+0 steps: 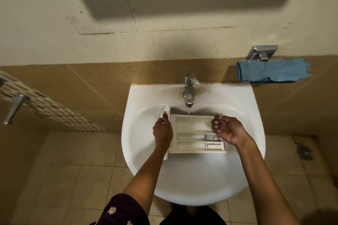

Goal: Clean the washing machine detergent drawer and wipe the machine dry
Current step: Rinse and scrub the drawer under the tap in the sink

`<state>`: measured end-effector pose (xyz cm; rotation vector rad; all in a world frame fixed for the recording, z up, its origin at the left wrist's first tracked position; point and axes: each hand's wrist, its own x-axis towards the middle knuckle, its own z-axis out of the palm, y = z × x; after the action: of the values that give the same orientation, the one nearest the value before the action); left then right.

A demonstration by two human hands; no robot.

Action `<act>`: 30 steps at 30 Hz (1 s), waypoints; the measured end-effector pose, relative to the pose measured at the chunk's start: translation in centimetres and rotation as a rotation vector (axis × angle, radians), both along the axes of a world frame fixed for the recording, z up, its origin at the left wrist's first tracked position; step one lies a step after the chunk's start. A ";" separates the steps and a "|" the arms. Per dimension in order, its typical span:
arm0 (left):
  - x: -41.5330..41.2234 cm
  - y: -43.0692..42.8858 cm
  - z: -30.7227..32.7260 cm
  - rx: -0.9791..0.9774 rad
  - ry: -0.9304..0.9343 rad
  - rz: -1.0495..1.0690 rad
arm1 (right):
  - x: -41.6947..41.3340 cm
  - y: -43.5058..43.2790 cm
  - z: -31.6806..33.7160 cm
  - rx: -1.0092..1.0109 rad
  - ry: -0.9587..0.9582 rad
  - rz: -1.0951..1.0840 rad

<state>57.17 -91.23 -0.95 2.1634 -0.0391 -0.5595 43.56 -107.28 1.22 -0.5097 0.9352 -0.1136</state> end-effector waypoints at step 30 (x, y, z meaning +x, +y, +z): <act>-0.1 0.1 0.2 0.003 0.005 -0.001 | -3.0 0.4 -3.9 -0.982 0.690 0.495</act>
<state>57.07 -91.18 -0.71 2.1647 -0.0369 -0.5659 40.55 -106.83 -2.63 -1.7528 1.3658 0.0724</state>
